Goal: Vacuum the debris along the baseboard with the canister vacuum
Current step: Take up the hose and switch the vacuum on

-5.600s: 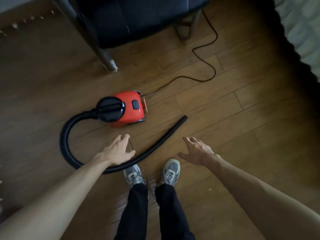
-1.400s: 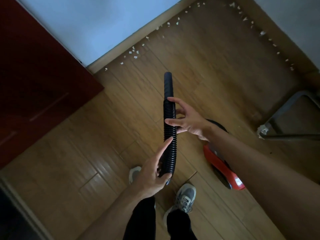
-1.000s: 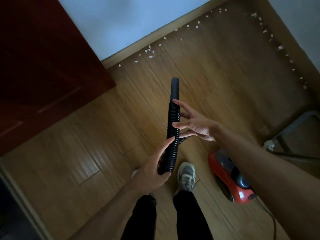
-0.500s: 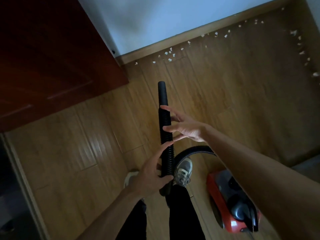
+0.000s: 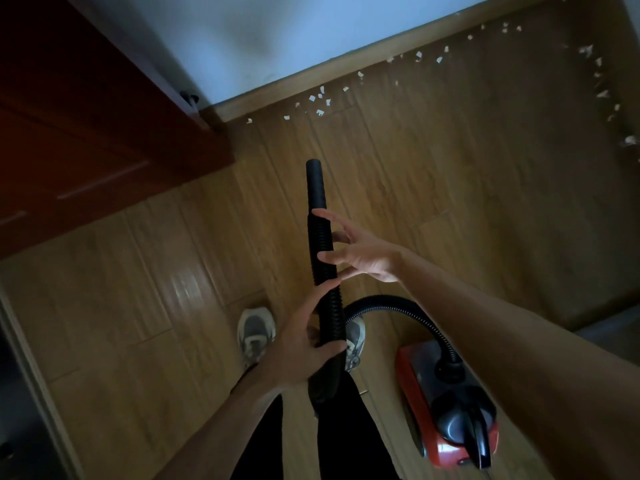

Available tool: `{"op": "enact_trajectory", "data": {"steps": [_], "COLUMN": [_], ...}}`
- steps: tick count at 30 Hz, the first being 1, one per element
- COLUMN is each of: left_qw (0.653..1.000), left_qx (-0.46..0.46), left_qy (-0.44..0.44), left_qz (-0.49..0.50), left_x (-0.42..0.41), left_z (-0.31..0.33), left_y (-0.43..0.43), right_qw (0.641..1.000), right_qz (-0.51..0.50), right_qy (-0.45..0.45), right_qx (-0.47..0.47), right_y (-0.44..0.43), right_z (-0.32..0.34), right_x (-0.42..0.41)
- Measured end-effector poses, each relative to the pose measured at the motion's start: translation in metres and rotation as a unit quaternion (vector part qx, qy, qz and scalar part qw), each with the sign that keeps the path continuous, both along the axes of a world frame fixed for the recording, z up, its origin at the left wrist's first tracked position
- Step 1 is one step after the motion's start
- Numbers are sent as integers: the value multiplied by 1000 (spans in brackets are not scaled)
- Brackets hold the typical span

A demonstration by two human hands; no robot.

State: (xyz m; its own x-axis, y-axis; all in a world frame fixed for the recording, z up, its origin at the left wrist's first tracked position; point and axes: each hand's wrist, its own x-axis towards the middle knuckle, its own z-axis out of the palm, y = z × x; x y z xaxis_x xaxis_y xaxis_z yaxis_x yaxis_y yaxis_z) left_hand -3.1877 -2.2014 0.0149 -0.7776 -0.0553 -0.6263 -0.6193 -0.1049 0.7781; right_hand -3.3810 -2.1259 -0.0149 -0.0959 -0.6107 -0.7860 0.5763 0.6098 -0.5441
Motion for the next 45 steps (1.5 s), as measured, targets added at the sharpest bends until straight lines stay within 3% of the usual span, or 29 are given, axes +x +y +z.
{"op": "enact_trajectory", "data": {"steps": [13,17,24,31,36,45], "left_qw": [995,991,981,967,961,942], "left_qx": [5,17,17,-39,-65,-126], "left_qy": [2,-11,-24,-42,-52,-23], "left_qz": [-100,-134,-190,-248,-262,-309], "left_x": [-23,-29,-47,-46,-29,0], "left_z": [-8,-11,-8,-15,-19,-39], "left_y": [7,11,32,80,128,207], "right_qw": [995,981,907,801,729,669], "right_qz": [-97,-190,-412,-532,-569,-576], "right_qy": [9,29,51,36,36,15], "right_qx": [2,12,72,271,379,470], "right_y": [42,57,108,200,263,351], "right_z": [-3,2,-4,-36,-49,-72], "right_x": [-1,10,71,180,259,324]}}
